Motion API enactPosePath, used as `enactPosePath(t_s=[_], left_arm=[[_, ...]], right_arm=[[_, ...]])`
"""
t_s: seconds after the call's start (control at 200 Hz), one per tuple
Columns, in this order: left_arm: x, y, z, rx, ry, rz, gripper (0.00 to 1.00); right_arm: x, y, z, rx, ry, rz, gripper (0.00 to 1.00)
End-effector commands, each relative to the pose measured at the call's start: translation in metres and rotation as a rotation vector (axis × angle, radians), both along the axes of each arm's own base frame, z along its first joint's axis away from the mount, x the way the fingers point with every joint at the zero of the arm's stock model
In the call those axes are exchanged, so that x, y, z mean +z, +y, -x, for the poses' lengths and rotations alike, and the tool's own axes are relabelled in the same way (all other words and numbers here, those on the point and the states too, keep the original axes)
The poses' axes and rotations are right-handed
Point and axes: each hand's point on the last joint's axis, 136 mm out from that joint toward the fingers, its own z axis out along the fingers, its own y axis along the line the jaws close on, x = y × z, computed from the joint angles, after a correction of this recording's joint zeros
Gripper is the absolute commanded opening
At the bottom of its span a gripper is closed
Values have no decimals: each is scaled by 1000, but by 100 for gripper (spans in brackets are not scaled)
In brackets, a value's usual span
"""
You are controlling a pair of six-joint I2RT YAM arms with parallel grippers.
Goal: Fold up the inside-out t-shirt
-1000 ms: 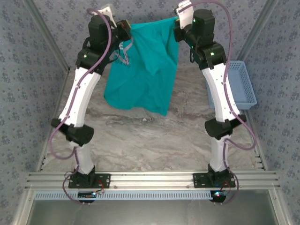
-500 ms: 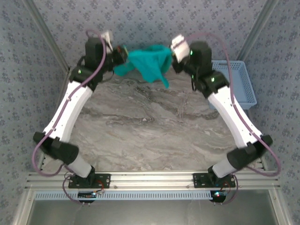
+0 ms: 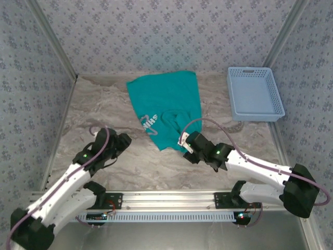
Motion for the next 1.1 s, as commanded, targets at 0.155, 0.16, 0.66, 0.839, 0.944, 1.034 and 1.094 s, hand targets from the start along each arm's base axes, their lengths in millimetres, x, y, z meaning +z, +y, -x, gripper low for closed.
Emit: enactPosePath(t_s=[0.155,0.16,0.66,0.839,0.944,1.034,1.094], left_arm=[[33,18,-35,-14,-58,-226,55],[34,18,-36,-15,-60,-227,55],[15,21,-88,-83,39,-258,52],[7,18,-88,-128,59,-260,52],[3,12,-88,-171,72,-257,52],[2,5,-89,-224,79,-256,52],[1,-3,-90,-271,80,-238,53]], right_arm=[[34,79,-32,57,120,-170,62],[34,80,-34,54,119,-171,62],[-72,164,-58,-74,330,-173,30],[-86,190,-3,93,482,-185,18],[-72,209,39,258,571,-201,19],[-49,224,58,347,606,-249,38],[-30,230,66,386,637,-308,43]])
